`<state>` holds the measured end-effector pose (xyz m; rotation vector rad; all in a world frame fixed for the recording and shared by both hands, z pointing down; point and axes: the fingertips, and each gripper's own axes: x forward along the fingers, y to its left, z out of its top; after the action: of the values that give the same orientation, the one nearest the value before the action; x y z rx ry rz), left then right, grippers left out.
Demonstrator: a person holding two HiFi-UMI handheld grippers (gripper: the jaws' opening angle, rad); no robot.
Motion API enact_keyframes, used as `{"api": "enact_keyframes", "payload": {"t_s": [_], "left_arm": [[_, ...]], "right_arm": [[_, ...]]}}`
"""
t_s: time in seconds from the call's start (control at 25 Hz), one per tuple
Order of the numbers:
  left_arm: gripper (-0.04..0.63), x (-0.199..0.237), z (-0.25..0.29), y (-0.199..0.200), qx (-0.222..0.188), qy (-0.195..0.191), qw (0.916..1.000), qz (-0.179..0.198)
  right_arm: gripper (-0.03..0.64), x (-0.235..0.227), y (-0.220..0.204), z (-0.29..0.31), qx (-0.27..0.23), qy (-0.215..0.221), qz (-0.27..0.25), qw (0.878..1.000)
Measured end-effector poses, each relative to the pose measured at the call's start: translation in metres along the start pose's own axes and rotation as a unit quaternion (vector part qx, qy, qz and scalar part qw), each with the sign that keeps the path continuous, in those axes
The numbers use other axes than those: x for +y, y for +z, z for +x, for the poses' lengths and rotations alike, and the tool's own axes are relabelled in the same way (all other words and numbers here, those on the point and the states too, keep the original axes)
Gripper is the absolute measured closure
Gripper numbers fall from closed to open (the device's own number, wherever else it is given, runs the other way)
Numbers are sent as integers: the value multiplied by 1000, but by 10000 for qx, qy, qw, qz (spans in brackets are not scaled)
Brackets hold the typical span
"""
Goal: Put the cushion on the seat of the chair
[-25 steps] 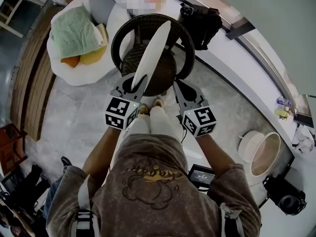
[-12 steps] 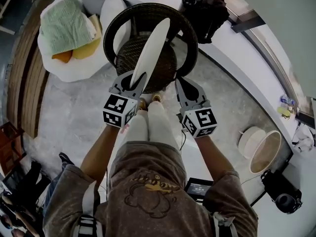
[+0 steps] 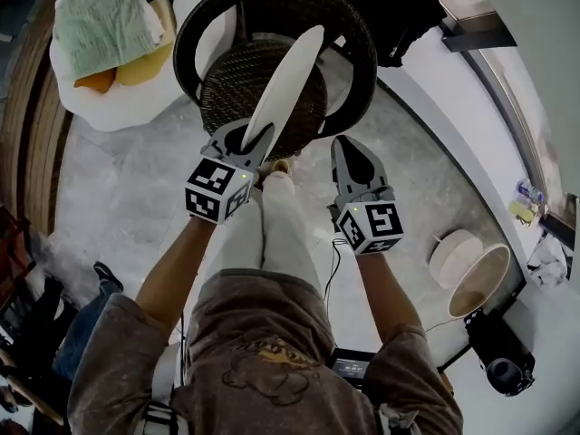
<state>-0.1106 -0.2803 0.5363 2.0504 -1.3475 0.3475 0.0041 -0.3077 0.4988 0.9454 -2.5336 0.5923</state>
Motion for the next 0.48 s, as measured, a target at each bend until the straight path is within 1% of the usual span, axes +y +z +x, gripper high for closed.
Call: {"api": "enact_keyframes", "payload": {"t_s": [0.24, 0.48], "left_arm": [[543, 11, 33, -26, 132, -140, 9995, -248], [543, 18, 56, -47, 262, -359, 9976, -529]], "right_arm": [[597, -10, -33, 24, 191, 64, 102, 9997], [597, -14, -60, 46, 345, 169, 149, 9992]]}}
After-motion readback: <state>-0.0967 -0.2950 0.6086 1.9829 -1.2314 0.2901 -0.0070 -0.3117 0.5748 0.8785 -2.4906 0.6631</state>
